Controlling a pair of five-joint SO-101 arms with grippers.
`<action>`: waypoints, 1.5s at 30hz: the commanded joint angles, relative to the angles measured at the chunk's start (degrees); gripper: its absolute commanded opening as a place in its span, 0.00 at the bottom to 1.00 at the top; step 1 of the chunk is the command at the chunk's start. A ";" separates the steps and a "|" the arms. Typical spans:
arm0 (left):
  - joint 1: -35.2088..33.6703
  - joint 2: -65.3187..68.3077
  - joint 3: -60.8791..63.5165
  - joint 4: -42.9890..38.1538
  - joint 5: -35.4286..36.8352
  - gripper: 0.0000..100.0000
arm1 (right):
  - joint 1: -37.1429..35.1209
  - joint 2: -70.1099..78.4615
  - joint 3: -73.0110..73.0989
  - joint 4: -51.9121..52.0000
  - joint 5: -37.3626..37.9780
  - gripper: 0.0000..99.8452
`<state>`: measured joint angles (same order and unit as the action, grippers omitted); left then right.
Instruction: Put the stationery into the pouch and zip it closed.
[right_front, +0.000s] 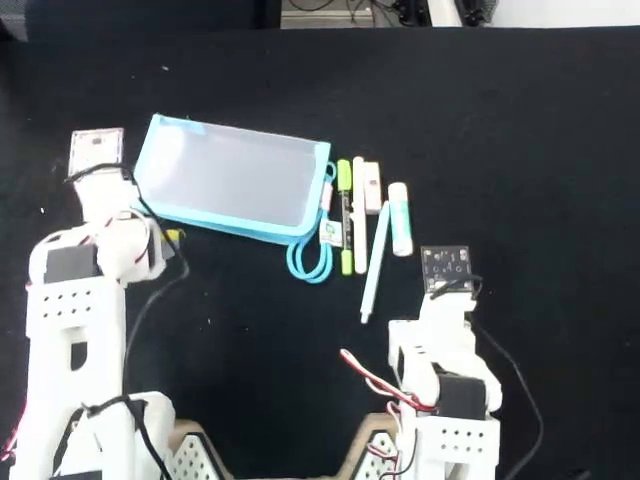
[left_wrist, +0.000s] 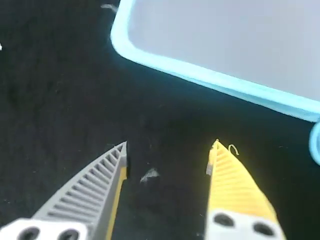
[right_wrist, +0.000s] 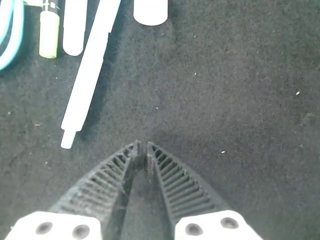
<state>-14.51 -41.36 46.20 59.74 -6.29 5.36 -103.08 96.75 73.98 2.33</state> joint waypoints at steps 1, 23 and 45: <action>3.12 -1.05 -4.35 1.14 -0.26 0.26 | 0.79 -5.41 -0.22 0.44 -0.09 0.01; 7.34 -11.34 6.11 0.62 -0.18 0.26 | 0.79 -5.41 -0.22 0.44 -0.09 0.01; 13.76 -10.64 9.19 -11.25 -0.09 0.30 | 0.79 -5.41 -0.22 0.44 -0.09 0.01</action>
<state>-2.73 -51.56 57.54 49.45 -6.46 5.36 -103.08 96.75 73.98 2.33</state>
